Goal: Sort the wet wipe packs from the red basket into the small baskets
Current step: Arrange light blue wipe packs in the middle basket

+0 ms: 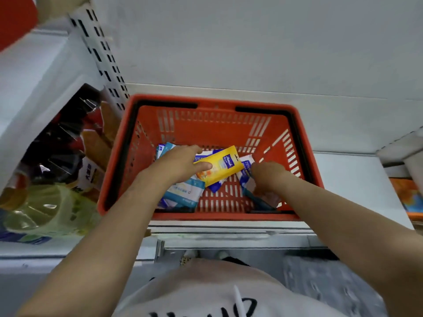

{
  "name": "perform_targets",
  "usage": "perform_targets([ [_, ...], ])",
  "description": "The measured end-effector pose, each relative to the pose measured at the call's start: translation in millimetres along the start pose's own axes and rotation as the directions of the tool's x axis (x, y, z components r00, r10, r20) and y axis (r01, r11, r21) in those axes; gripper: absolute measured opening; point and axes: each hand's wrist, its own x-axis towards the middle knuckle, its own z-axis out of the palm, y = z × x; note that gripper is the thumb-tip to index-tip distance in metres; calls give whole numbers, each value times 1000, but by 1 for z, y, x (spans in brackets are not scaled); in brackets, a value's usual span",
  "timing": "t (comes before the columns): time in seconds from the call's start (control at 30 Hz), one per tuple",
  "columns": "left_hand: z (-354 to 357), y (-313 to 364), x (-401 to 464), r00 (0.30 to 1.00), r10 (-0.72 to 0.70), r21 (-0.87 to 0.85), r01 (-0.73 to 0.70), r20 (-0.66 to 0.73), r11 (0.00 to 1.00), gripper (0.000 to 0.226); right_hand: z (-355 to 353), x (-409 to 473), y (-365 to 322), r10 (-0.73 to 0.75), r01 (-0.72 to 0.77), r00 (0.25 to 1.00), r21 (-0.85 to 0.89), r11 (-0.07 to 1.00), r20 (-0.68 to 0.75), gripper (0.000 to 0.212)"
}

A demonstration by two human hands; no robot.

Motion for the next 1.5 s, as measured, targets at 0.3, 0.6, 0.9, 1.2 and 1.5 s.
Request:
perform_targets([
  [0.3,-3,-29,28,967,-56,153,18,247,988,64,-16,7,15,-85,107,994,663,741,-66,19],
  [0.6,20,-41,41,930,68,316,-191,361,929,54,-30,-15,4,-61,98,994,981,170,-89,23],
  [0.9,32,-35,52,951,165,332,-249,261,910,13,-22,-23,13,20,84,996,995,47,-85,31],
  [1.2,-7,-11,39,993,-114,-827,44,-24,560,14,-29,-39,-3,257,313,936,902,-297,-240,69],
  [1.5,-23,1,18,989,-77,-951,-100,-127,293,63,-39,-64,-8,557,462,811,781,-421,-179,27],
])
